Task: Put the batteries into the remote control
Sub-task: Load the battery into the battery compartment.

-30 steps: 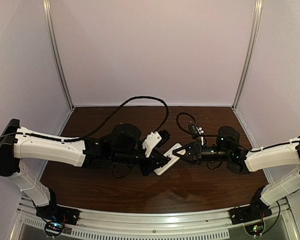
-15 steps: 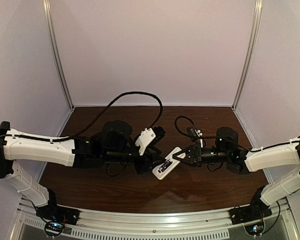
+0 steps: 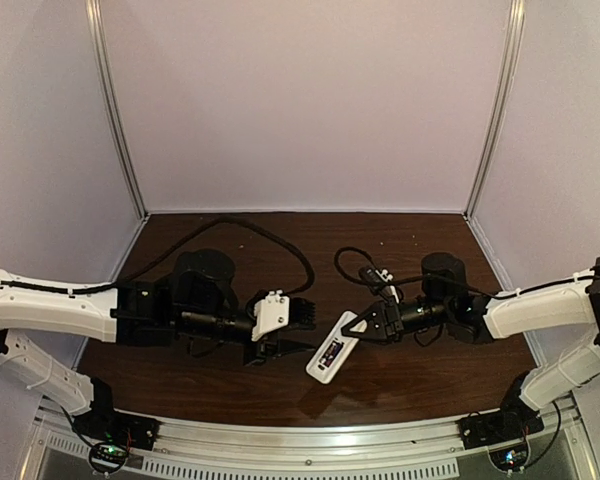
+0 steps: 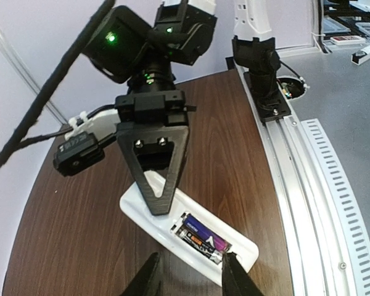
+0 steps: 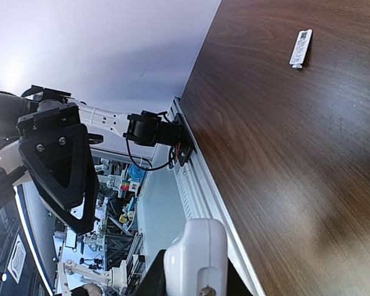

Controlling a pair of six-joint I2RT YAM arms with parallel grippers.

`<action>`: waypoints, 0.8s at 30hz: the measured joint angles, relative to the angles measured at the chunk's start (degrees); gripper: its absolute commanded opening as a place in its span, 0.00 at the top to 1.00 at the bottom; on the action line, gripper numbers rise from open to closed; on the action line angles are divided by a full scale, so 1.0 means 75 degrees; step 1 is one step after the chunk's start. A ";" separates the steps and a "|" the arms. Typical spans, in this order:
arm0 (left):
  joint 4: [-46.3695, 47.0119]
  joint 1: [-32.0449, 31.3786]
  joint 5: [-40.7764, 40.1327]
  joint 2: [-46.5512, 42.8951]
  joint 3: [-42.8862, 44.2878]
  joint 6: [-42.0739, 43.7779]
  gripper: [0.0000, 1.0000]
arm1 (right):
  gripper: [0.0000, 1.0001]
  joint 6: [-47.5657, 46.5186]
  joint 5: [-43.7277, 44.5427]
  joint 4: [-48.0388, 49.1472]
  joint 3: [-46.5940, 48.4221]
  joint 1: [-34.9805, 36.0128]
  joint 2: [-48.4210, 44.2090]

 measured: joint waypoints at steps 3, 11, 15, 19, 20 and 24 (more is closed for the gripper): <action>-0.0050 -0.0105 0.0204 0.0058 0.0055 0.0388 0.69 | 1.00 -0.0157 -0.0201 -0.0233 0.0169 0.0102 0.0134; -0.0335 -0.0423 0.0332 0.0749 0.0472 0.0965 0.78 | 1.00 -0.0420 -0.0402 -0.0621 0.0519 0.0358 0.0312; -0.0402 -0.0446 0.0332 0.0924 0.0557 0.1090 0.80 | 1.00 -0.0516 -0.0405 -0.0758 0.0580 0.0425 0.0341; -0.0431 -0.0446 0.0326 0.0941 0.0612 0.1180 0.81 | 1.00 -0.0609 -0.0402 -0.0883 0.0659 0.0510 0.0373; -0.0434 -0.0446 0.0326 0.0947 0.0621 0.1198 0.81 | 1.00 -0.0615 -0.0405 -0.0886 0.0670 0.0527 0.0388; -0.0554 -0.0446 0.0321 0.1110 0.0769 0.1262 0.81 | 1.00 -0.0632 -0.0405 -0.0930 0.0746 0.0615 0.0504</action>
